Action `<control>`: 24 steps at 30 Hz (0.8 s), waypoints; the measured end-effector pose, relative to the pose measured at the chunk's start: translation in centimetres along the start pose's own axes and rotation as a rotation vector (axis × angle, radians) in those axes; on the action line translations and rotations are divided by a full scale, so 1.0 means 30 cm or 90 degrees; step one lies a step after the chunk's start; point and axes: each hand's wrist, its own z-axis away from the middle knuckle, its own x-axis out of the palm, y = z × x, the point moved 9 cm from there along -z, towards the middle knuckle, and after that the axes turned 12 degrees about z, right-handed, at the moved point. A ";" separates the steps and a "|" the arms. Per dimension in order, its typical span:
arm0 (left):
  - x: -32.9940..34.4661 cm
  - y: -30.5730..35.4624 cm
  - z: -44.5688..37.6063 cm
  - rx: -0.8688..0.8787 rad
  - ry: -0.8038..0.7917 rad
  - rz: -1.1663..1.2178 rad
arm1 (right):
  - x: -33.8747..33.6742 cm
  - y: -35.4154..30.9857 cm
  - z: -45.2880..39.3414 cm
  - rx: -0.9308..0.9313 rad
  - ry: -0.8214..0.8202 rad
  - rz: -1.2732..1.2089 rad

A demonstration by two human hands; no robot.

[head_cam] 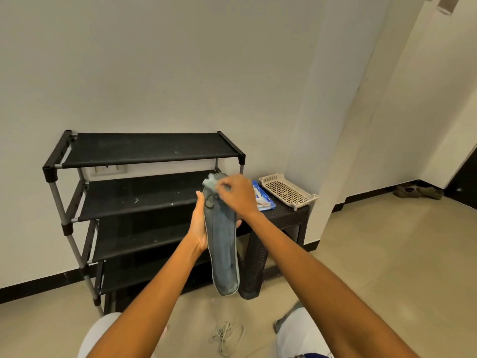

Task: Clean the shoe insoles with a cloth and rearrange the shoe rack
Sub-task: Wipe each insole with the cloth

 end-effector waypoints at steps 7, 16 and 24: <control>0.053 -0.033 0.003 -0.004 -0.024 -0.014 | 0.034 -0.023 -0.022 -0.017 -0.119 0.057; 0.027 -0.008 -0.021 -0.006 -0.029 0.000 | -0.012 0.060 -0.005 0.049 -0.071 0.262; -0.081 0.055 -0.057 0.060 0.047 0.010 | 0.146 0.013 0.117 0.023 -0.355 0.027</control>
